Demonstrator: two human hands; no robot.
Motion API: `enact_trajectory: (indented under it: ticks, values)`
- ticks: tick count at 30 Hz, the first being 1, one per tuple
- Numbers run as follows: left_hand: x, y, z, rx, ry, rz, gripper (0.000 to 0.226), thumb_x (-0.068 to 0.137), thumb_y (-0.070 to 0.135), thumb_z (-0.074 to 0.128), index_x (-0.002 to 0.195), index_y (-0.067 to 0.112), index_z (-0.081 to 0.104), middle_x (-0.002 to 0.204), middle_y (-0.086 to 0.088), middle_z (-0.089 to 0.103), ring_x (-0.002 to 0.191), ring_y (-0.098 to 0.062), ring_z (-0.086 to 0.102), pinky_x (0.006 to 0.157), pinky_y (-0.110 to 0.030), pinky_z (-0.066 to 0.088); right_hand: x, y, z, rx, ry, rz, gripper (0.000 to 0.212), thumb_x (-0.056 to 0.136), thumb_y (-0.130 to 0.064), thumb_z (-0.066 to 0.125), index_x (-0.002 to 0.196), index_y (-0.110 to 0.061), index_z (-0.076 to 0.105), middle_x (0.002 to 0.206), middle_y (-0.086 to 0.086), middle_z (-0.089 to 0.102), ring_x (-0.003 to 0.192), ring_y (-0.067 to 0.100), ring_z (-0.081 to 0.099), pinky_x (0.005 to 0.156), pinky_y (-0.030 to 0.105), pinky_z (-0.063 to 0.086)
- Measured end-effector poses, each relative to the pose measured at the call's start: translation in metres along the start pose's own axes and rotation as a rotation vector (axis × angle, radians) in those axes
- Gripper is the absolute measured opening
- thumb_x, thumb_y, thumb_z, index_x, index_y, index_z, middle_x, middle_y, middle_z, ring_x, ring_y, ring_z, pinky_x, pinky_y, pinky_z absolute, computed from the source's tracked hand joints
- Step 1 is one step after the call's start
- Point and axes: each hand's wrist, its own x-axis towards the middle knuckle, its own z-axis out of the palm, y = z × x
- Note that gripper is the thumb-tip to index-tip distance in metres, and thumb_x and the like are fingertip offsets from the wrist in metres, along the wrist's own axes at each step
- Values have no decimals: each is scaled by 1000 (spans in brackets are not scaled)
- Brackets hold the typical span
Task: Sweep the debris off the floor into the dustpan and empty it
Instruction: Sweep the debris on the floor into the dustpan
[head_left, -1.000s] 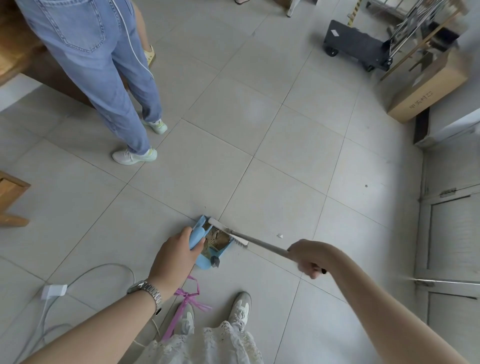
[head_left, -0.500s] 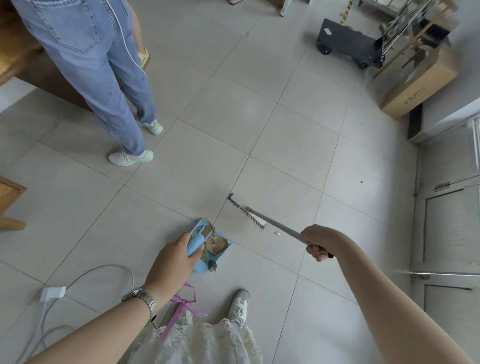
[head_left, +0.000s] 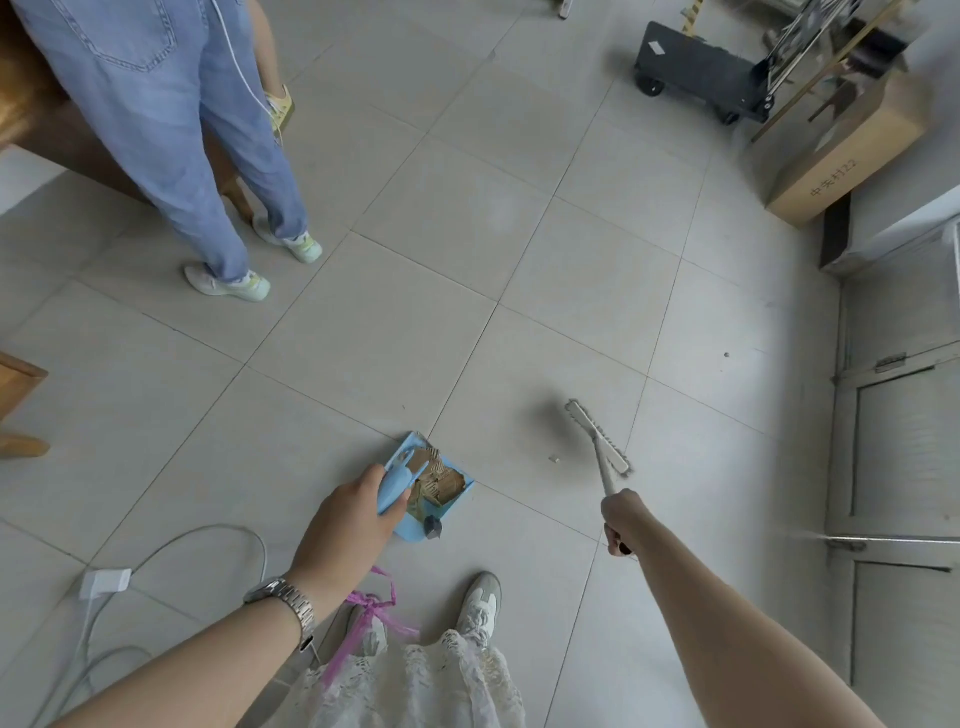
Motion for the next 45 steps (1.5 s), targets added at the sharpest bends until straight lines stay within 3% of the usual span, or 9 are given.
enact_trajectory:
  ticks: [3, 6, 8, 19, 24, 29, 36, 41, 45]
  values:
    - [1, -1, -1, 0, -9, 21, 28, 90, 37, 58, 76, 15, 47, 52, 2, 45, 42, -14, 40, 39, -25, 31, 3, -5, 13, 136, -44, 128, 41, 95, -16, 37, 55, -15, 28, 27, 2, 28, 25, 11, 22, 38, 15, 35]
    - [4, -2, -4, -10, -14, 21, 26, 91, 34, 58, 79, 12, 50, 53, 2, 44, 44, -17, 40, 41, -28, 31, -4, -5, 34, 242, -189, 180, 34, 93, -14, 40, 59, -13, 33, 32, 2, 29, 16, 9, 23, 38, 13, 34]
    - [4, -2, -5, -13, -16, 22, 26, 90, 33, 58, 79, 11, 50, 53, 2, 44, 45, -19, 39, 42, -29, 31, -11, -2, 45, 215, -205, 129, 37, 96, -25, 35, 62, -12, 33, 33, 2, 30, 18, 11, 25, 38, 11, 32]
    - [-8, -5, -3, -15, -61, -3, 22, 90, 32, 58, 81, 15, 47, 59, -1, 46, 52, -26, 43, 45, -30, 29, -62, 49, 95, -370, -380, 83, 28, 91, -27, 17, 68, -15, 30, 49, 0, 26, 30, 10, 18, 39, 16, 18]
    - [-9, -12, -10, -29, -41, -41, 22, 90, 33, 57, 82, 15, 48, 59, -3, 50, 49, -21, 40, 44, -29, 32, -79, 44, 75, -574, -331, 43, 30, 92, -29, 23, 67, -14, 29, 48, 3, 27, 34, 10, 19, 41, 13, 21]
    - [-13, -16, -10, -12, -50, -27, 21, 91, 32, 56, 83, 14, 48, 60, -3, 51, 46, -18, 39, 41, -25, 30, -95, 19, 49, -683, -354, -88, 24, 90, -7, 24, 69, -12, 32, 47, 4, 29, 31, 12, 23, 40, 16, 20]
    - [-17, -23, -13, 0, -37, -33, 25, 91, 34, 56, 81, 13, 47, 57, -2, 48, 44, -17, 37, 39, -24, 26, -107, -10, 13, -594, -328, -112, 11, 92, -13, 27, 81, -13, 31, 51, 2, 27, 29, 11, 17, 36, 12, 17]
    - [-21, -25, -13, -12, -29, -26, 22, 92, 34, 56, 82, 18, 45, 58, 0, 48, 44, -14, 37, 38, -20, 25, -93, -30, 15, -523, -244, -119, 16, 93, -15, 29, 78, -12, 31, 50, 2, 29, 29, 11, 18, 38, 13, 17]
    - [-22, -28, -9, -13, -31, -26, 20, 91, 35, 57, 85, 20, 44, 60, 2, 50, 45, -11, 41, 39, -17, 27, -77, -33, 46, -556, -169, -121, 26, 94, -11, 24, 69, -12, 33, 34, 2, 31, 23, 10, 18, 38, 11, 18]
